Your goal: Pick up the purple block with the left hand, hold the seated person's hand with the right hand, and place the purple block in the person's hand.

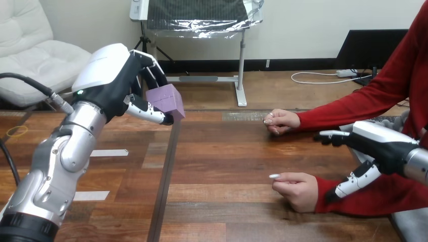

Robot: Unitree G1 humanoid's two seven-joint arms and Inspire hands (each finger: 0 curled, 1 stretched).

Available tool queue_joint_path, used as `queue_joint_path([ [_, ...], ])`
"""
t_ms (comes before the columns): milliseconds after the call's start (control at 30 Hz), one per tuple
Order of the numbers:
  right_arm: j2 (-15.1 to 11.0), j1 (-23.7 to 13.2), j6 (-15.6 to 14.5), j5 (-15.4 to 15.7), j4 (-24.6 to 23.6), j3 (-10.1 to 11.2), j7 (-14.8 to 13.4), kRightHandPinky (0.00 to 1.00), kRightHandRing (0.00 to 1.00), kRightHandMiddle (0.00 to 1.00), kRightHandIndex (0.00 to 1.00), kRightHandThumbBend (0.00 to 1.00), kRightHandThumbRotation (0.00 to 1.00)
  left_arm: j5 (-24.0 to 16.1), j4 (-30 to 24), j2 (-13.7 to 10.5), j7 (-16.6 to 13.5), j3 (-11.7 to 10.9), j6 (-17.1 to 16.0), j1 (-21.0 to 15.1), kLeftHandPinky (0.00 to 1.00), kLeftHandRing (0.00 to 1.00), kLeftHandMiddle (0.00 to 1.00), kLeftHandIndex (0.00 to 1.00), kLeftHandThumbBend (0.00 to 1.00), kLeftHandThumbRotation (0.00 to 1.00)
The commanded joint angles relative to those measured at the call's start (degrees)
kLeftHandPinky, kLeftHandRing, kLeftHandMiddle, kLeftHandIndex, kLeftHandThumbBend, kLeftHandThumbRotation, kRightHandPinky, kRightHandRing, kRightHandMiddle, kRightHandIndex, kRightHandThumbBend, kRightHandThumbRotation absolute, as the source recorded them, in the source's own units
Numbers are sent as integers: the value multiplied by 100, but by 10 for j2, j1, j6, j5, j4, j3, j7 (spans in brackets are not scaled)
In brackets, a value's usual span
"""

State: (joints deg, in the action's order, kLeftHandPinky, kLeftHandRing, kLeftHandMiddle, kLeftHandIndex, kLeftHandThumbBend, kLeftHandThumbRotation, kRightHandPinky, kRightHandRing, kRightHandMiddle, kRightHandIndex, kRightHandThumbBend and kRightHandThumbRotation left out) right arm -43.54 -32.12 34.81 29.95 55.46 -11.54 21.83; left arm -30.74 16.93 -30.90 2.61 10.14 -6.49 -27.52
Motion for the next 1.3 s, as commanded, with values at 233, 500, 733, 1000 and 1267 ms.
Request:
queue_joint_path([
  [233, -14, -64, -10, 14, 20, -20, -5, 93, 89, 89, 90, 100, 39, 12, -35, -12, 2, -25, -2, -17, 21, 26, 36, 43, 72, 0],
  [500, -13, -63, -6, 27, 28, -32, -20, 91, 86, 87, 88, 100, 40, 19, -32, -12, 0, -27, -4, -20, 26, 31, 38, 43, 72, 0],
  [733, -9, -67, -11, 28, 40, -37, -13, 87, 83, 84, 86, 100, 39, 23, -29, -12, 1, -29, -5, -22, 29, 33, 41, 43, 72, 0],
  [1000, -5, -71, -29, 40, 48, -52, -22, 73, 77, 79, 81, 100, 30, 27, -27, -11, 6, -33, 1, -25, 30, 34, 41, 43, 72, 0],
  [1267, 3, -75, -60, 50, 53, -65, -17, 64, 74, 76, 77, 100, 25, 30, -32, -7, 12, -38, 11, -26, 29, 32, 40, 43, 72, 0],
])
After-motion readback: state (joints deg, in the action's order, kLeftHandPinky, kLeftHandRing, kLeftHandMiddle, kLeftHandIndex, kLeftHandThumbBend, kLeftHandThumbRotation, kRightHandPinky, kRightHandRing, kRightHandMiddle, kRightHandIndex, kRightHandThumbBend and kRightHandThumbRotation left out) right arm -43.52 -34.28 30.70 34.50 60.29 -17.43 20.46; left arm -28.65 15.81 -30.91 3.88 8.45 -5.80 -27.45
